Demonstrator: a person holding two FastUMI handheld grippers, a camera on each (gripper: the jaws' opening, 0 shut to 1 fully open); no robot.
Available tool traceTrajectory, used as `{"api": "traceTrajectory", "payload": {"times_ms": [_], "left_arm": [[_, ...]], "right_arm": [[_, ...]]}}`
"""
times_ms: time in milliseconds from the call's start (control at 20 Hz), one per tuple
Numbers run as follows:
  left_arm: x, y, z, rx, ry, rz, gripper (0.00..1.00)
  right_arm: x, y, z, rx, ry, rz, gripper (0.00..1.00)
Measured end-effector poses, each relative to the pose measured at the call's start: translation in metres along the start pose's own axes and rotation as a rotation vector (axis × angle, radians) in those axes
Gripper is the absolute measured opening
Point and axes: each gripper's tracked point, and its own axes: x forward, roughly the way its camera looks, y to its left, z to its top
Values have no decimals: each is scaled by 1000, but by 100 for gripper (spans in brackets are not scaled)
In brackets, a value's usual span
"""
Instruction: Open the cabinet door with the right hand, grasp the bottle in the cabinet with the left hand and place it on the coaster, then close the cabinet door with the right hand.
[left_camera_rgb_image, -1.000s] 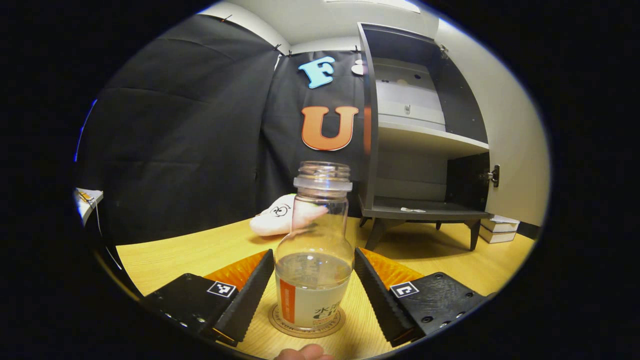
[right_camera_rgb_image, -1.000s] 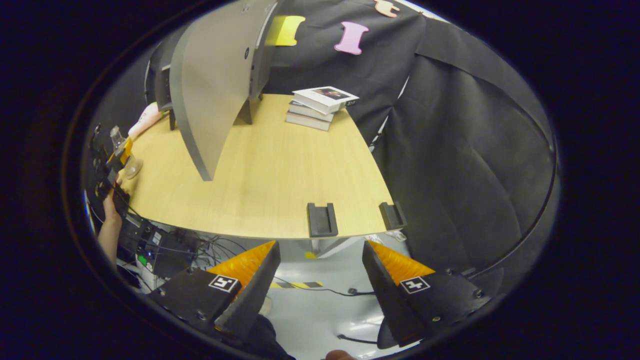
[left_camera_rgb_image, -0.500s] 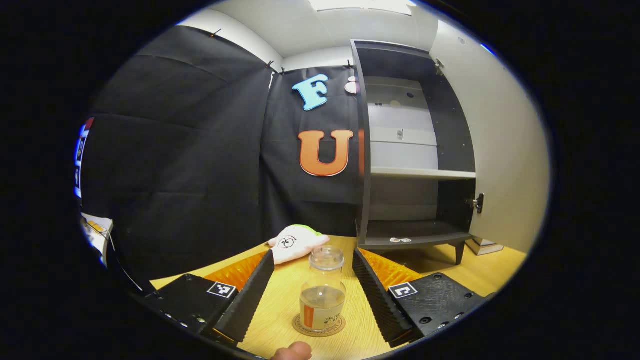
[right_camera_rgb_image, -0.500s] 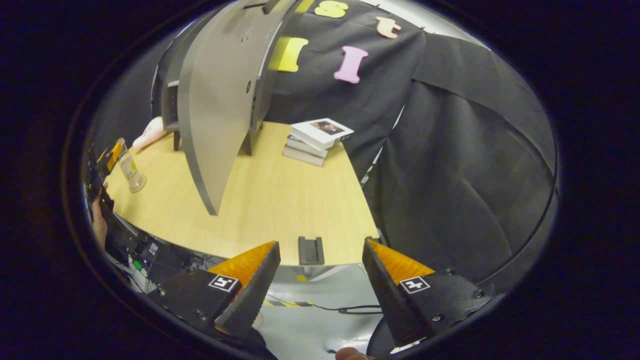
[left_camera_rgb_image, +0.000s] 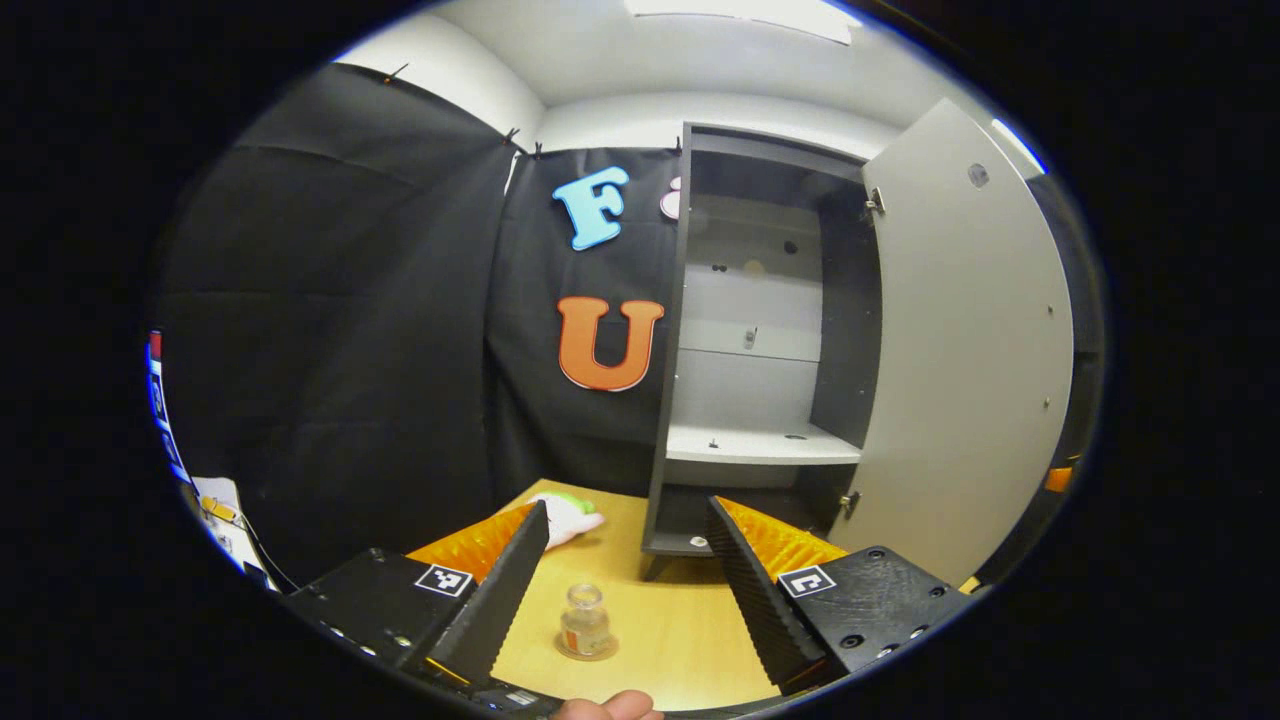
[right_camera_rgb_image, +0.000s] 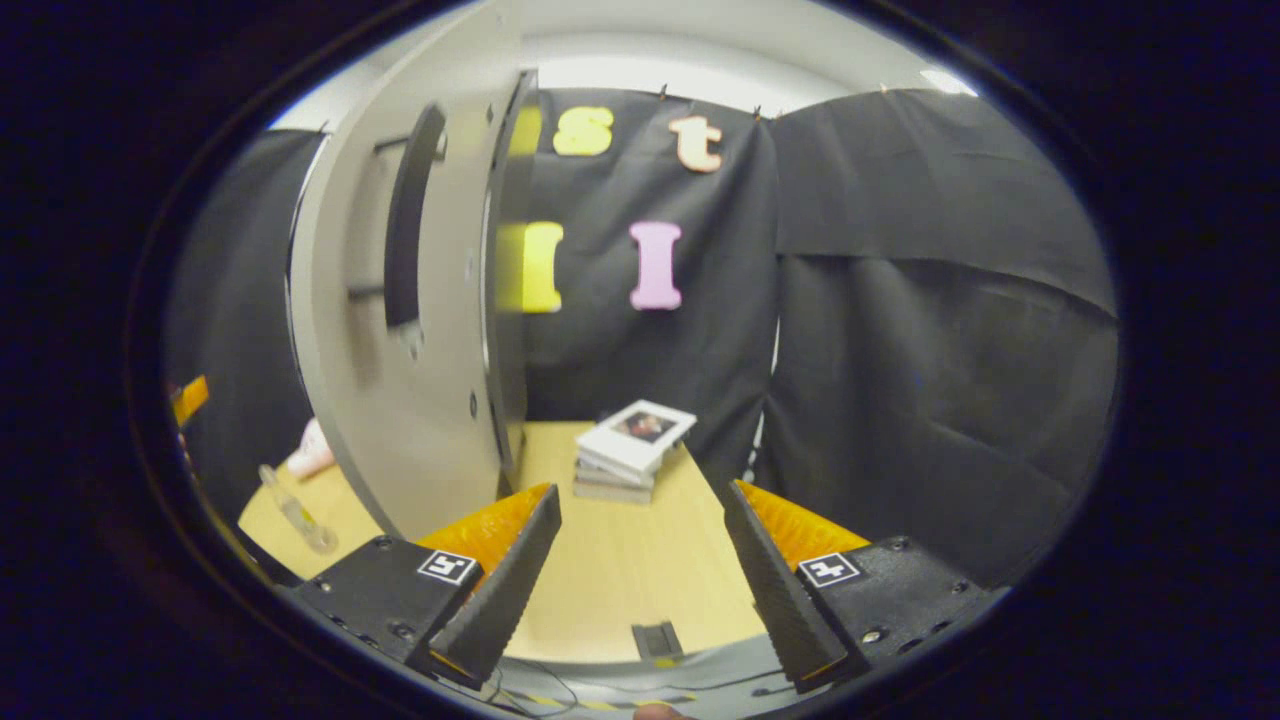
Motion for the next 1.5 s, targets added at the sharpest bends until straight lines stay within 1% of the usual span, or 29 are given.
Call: {"api": "traceTrajectory", "payload": {"times_ms": [100,200,250,300,400,450,500,550,600,650,700,800,950,1100,1300,1400,1500], "left_arm": [[-9,-18,11,28,7,-19,95],[-15,-41,12,38,9,-63,95],[-17,-56,11,31,14,-100,95],[-17,-67,7,27,28,-125,95],[-17,-85,-1,13,52,-174,95],[-17,-89,-3,14,59,-186,95],[-17,-92,-2,16,59,-200,95],[-13,-93,-2,16,56,-210,95],[-12,-94,-1,15,54,-213,95],[-9,-94,-3,11,55,-215,95],[-5,-93,-3,5,59,-215,95],[4,-93,-5,-18,65,-207,95],[21,-99,-7,-45,70,-234,95],[29,-105,1,-32,44,-265,95],[44,-107,5,-16,9,-299,95],[53,-104,7,-24,-10,-308,95],[61,-98,1,-42,14,-301,95]], "right_arm": [[-2,33,43,54,-88,130,100],[-13,60,72,67,-160,222,100],[-14,59,76,49,-185,221,100],[-12,59,75,23,-188,214,95],[-13,62,75,35,-188,220,97],[-13,62,75,58,-178,223,94],[-13,63,75,80,-173,226,93],[-14,64,75,92,-164,237,96],[-15,68,76,96,-155,262,93],[-15,72,73,95,-148,285,95],[-16,79,72,86,-138,312,95],[-17,106,74,41,-120,388,95],[-24,147,75,-32,-104,485,95],[-21,179,75,-75,-111,527,95],[-5,214,74,-59,-89,577,95],[5,228,78,-63,-90,587,95],[16,242,78,-87,-82,597,95]]}}
